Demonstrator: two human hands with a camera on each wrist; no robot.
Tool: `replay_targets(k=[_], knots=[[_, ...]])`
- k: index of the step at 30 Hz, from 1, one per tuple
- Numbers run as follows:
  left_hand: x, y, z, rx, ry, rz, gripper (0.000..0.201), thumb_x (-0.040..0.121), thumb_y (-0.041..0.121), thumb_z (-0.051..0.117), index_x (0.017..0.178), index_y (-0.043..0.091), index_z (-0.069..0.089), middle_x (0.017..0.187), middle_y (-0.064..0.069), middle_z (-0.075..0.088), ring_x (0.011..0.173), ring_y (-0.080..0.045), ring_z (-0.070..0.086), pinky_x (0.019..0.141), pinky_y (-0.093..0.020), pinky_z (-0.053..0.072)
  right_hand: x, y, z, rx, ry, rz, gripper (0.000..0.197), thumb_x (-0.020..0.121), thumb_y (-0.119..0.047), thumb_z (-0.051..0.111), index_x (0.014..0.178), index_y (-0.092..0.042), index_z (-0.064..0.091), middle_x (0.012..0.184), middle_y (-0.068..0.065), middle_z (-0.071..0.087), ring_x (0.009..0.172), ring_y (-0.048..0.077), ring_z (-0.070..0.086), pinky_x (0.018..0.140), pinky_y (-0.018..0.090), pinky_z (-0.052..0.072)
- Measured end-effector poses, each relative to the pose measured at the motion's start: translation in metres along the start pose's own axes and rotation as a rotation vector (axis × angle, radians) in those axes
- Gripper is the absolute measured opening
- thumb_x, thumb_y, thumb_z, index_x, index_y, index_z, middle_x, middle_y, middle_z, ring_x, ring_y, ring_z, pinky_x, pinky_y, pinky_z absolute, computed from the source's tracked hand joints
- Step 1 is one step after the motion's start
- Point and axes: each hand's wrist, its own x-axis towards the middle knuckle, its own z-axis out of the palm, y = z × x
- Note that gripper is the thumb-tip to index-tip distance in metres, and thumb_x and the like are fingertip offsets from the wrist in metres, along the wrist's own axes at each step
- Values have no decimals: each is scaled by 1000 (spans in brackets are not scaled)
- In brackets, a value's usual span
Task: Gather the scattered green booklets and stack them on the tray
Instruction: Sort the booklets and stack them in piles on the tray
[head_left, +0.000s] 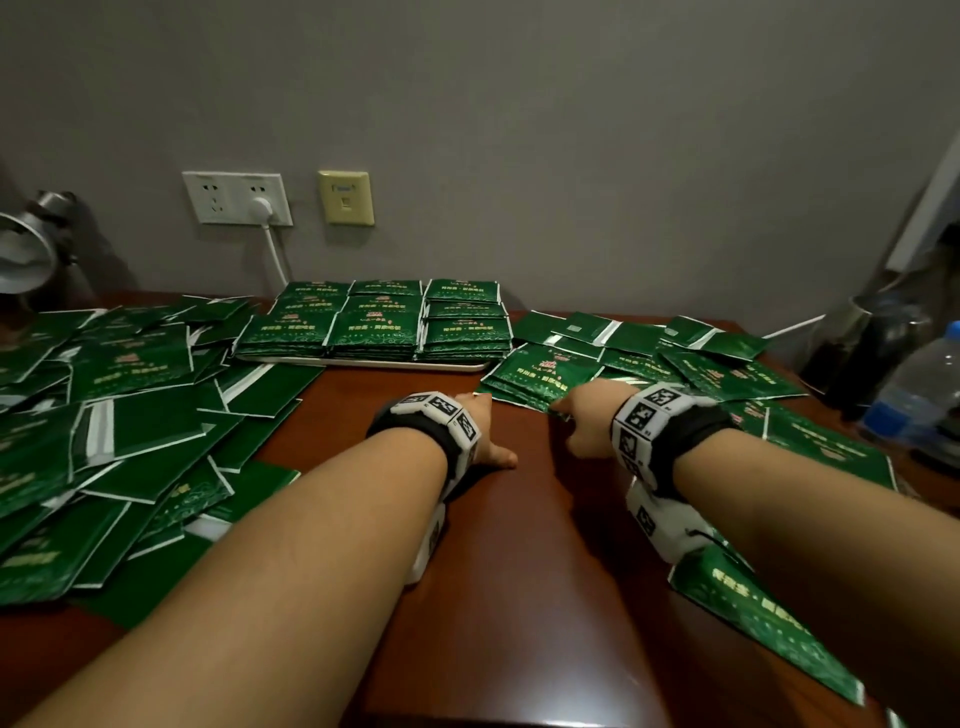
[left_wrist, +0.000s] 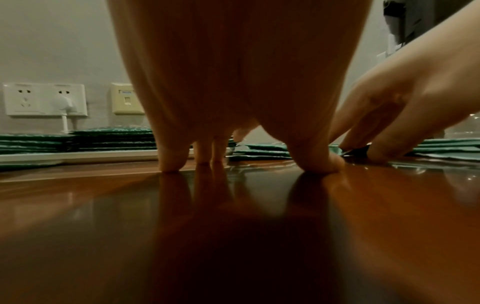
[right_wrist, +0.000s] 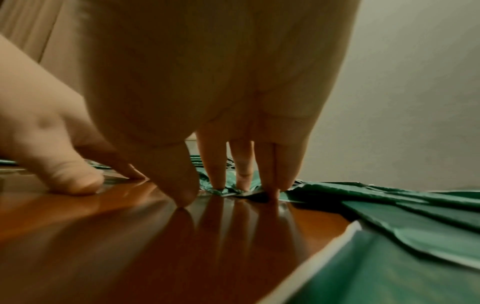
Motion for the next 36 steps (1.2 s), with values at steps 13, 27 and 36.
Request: replay_targets(k=[13, 27, 36], knots=[[-72, -31, 2, 11, 78, -115, 132, 55, 61, 84, 149, 33, -4, 145, -15, 30, 128, -41, 44, 101, -56, 42, -73, -33, 2, 101, 61, -345, 44, 82, -16, 54, 119, -36, 67, 106, -4, 71, 97, 20, 64, 84, 26, 52], [-83, -57, 4, -21, 22, 21, 134, 52, 65, 83, 153, 18, 9, 157, -8, 26, 142, -30, 29, 113, -48, 31, -66, -55, 6, 314, 208, -263, 35, 82, -25, 66, 117, -26, 60, 107, -3, 60, 94, 17, 59, 78, 24, 47], [-73, -73, -8, 59, 99, 20, 108, 54, 74, 76, 143, 25, 37, 130, -4, 43, 121, -27, 39, 103, -46, 40, -36, -72, 7, 256, 72, -174, 109, 62, -63, 79, 147, -20, 25, 138, 4, 48, 122, 23, 52, 100, 37, 45]])
